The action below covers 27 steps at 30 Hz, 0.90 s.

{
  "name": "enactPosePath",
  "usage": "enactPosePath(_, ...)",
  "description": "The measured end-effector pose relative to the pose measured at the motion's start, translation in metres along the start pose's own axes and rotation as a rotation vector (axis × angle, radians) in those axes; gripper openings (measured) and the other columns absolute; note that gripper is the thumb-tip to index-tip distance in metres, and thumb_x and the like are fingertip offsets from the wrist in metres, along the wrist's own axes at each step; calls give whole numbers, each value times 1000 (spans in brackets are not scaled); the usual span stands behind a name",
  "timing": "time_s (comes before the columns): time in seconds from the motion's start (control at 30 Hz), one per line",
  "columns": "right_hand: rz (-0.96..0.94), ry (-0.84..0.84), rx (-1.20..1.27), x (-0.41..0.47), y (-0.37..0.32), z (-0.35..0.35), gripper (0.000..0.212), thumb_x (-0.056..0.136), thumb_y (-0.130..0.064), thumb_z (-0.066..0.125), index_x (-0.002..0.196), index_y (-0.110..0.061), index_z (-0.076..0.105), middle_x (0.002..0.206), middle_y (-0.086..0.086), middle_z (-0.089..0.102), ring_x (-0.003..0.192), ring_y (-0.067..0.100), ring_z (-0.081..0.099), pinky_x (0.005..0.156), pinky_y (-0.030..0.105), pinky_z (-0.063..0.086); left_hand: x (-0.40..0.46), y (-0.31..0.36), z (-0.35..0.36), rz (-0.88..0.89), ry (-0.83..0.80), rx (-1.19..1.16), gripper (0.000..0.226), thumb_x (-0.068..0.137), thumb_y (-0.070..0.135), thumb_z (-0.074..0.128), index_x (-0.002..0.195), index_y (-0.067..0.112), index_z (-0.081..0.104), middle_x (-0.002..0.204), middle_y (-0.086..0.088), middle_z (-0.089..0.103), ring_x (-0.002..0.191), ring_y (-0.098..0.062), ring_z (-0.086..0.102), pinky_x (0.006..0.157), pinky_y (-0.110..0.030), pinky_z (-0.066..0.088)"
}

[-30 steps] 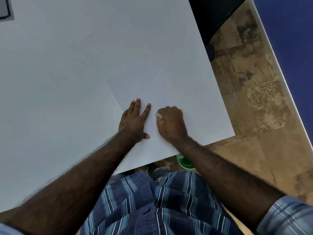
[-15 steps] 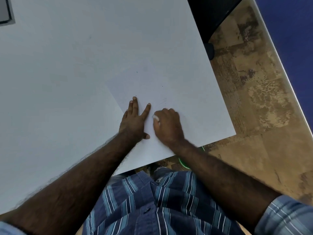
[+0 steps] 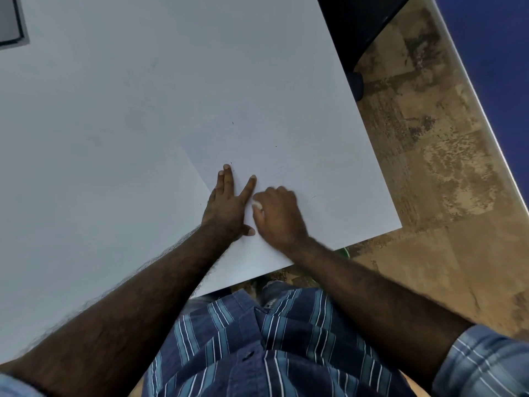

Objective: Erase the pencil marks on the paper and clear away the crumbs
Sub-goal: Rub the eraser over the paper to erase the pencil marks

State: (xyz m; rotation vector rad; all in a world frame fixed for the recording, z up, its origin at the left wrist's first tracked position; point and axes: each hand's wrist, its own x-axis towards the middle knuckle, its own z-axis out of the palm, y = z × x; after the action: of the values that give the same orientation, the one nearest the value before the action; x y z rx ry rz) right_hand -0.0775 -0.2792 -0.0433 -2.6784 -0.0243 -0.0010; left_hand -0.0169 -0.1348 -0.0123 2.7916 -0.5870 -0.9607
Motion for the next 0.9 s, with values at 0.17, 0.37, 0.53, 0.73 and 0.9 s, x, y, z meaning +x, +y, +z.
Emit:
enactPosePath(0.17,75,96,-31,19,24,-9,28,95,-27,51,99,-14,74,91,7,70,85,34,63,79,46,50,0,0,0,-9,-3,-29,137,74,46,90,163,36,-13,162,-18,-39,155,-36,-26,127,-47,10)
enactPosePath(0.37,168,139,-42,28,25,-14,14,95,-20,60,96,-12,71,88,7,68,83,33,61,78,46,48,0,0,1,-15,12,-42,140,72,44,91,164,33,-14,163,-17,-38,156,-35,-24,127,-46,11)
enactPosePath(0.53,-104,-14,-15,4,9,-4,19,102,-22,60,108,-11,74,97,6,70,89,29,62,81,45,48,-1,1,-1,-14,9,-24,143,71,50,90,164,24,-17,164,-19,-34,156,-36,-22,127,-44,11)
enactPosePath(0.73,215,161,-50,40,45,-23,12,93,-21,62,91,-13,70,84,6,67,81,34,61,76,47,49,-1,2,-1,-26,14,-30,144,71,46,91,163,25,-17,164,-17,-36,156,-34,-23,127,-45,11)
enactPosePath(0.9,2,-26,28,18,2,-8,19,100,-24,60,104,-11,73,95,7,71,89,30,63,83,46,50,-1,1,-1,-18,13,-21,143,72,48,91,164,24,-16,164,-19,-35,156,-36,-22,127,-44,11)
